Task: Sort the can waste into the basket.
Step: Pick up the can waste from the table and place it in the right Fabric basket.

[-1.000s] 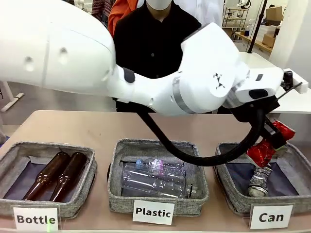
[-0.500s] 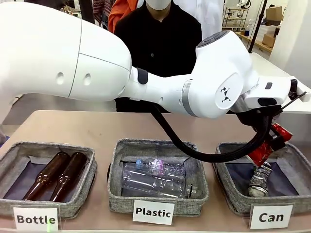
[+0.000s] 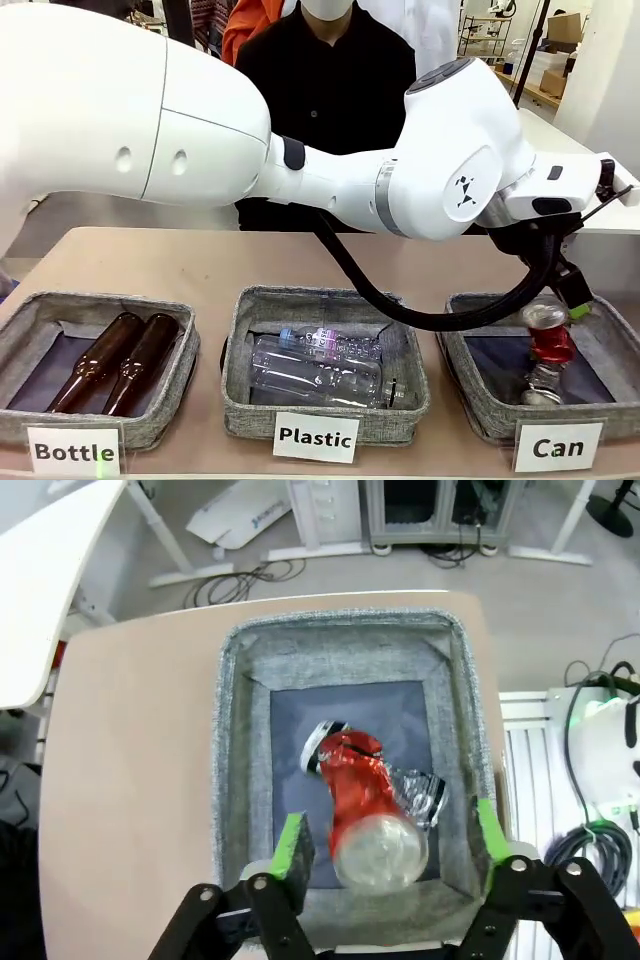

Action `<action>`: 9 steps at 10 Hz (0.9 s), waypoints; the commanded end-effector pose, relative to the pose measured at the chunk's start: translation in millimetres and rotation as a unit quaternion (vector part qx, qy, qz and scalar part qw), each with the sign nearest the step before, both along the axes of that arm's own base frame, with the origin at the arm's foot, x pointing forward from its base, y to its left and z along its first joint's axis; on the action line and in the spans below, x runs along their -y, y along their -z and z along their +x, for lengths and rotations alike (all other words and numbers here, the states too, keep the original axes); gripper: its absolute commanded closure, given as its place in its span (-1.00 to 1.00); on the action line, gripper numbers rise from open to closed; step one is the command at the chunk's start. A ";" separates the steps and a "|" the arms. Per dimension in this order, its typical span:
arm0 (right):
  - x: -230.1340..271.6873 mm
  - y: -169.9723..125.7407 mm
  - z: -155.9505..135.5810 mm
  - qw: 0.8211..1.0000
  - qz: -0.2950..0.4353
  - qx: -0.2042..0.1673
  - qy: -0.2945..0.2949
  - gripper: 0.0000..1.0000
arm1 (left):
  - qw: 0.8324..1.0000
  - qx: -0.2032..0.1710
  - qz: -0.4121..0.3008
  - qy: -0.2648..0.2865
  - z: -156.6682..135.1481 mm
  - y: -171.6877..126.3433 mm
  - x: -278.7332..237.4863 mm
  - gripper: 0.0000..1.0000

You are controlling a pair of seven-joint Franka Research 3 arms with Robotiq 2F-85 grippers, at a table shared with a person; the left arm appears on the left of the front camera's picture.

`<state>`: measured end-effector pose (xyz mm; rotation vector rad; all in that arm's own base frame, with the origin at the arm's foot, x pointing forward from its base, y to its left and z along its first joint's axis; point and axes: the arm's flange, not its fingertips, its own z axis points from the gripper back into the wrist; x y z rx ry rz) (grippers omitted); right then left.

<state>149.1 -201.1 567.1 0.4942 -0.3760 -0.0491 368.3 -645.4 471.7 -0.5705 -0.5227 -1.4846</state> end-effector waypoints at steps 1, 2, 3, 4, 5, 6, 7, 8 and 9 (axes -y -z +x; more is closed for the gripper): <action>-1.9 1.2 1.5 1.000 -0.009 -0.005 -0.001 -1.00 | 1.000 -0.001 -0.017 -0.014 -1.4 -13.0 -8.3 -1.00; -3.1 1.5 4.0 1.000 -0.009 -0.008 0.000 -1.00 | 1.000 0.004 -0.026 -0.017 -3.1 -22.0 -20.8 -1.00; -7.8 1.3 8.5 1.000 -0.008 -0.008 -0.007 -1.00 | 1.000 -0.003 -0.027 -0.014 -3.5 -32.5 -43.1 -1.00; -16.3 1.9 17.6 1.000 -0.010 -0.013 -0.010 -1.00 | 1.000 -0.018 -0.015 -0.020 -0.5 -42.3 -79.0 -1.00; -29.4 3.7 32.4 1.000 -0.011 -0.015 -0.018 -1.00 | 0.999 -0.035 0.001 -0.034 3.8 -53.6 -124.6 -1.00; -46.1 7.0 52.2 0.999 -0.003 -0.016 -0.030 -1.00 | 0.996 -0.045 0.019 -0.068 8.5 -67.1 -182.4 -1.00; -63.8 12.1 69.8 0.999 0.010 -0.025 -0.040 -1.00 | 0.993 -0.080 0.029 -0.088 12.6 -78.3 -233.4 -1.00; -84.8 18.3 86.7 0.998 0.012 -0.032 -0.054 -1.00 | 0.985 -0.123 0.031 -0.113 19.4 -88.9 -284.3 -1.00; -107.3 25.2 102.4 0.995 0.034 -0.036 -0.089 -1.00 | 0.976 -0.149 0.013 -0.157 32.1 -95.8 -332.8 -1.00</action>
